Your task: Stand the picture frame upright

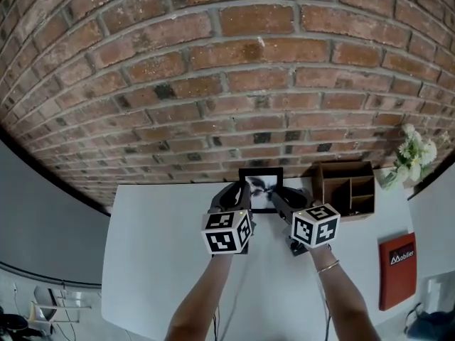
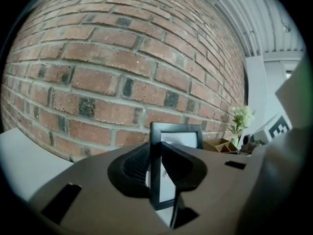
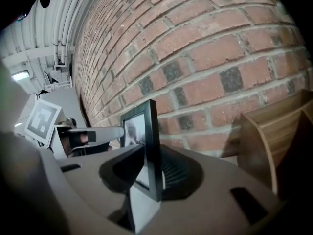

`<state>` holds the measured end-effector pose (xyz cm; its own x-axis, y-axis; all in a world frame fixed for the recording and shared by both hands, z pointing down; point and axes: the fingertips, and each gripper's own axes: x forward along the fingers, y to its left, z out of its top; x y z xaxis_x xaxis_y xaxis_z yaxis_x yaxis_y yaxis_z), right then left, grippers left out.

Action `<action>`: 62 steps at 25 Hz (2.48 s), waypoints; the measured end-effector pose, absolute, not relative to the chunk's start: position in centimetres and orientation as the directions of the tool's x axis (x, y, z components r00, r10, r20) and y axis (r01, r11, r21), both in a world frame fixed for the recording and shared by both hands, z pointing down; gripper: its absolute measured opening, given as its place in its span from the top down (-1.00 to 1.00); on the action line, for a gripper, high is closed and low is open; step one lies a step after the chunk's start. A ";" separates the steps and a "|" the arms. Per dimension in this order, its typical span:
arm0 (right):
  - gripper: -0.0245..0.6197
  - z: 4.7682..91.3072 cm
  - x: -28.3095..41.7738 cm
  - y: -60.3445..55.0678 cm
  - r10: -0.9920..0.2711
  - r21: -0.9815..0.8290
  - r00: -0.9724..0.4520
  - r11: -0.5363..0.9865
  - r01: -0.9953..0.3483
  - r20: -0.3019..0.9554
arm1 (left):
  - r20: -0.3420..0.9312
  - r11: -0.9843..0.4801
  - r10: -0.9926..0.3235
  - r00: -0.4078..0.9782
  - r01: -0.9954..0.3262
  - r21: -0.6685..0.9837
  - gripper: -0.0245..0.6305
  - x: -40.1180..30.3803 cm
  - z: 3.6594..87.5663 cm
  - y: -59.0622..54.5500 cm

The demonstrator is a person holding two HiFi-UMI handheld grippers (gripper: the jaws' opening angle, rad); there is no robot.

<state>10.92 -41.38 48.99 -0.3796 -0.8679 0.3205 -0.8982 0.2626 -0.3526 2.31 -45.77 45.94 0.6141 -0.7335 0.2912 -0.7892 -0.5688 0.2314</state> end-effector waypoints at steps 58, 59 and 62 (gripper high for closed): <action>0.60 51.5 14.0 -44.0 -0.900 -0.399 -0.271 0.122 -0.909 0.342 | 0.320 -0.566 -0.717 0.619 -0.786 0.250 0.65 3.0 48.6 -48.1; 0.60 51.3 13.8 -43.6 -0.901 -0.387 -0.263 0.120 -0.914 0.344 | 0.320 -0.567 -0.717 0.620 -0.785 0.250 0.65 3.0 48.5 -47.7; 0.60 50.1 13.6 -42.3 -0.908 -0.358 -0.233 0.101 -0.928 0.347 | 0.321 -0.577 -0.714 0.622 -0.783 0.234 0.67 2.7 48.0 -46.4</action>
<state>13.64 -42.34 50.10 -0.2328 -0.9085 0.3470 -0.9282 0.1011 -0.3580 2.70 -46.43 48.05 0.6223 -0.7140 0.3208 -0.7826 -0.5771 0.2335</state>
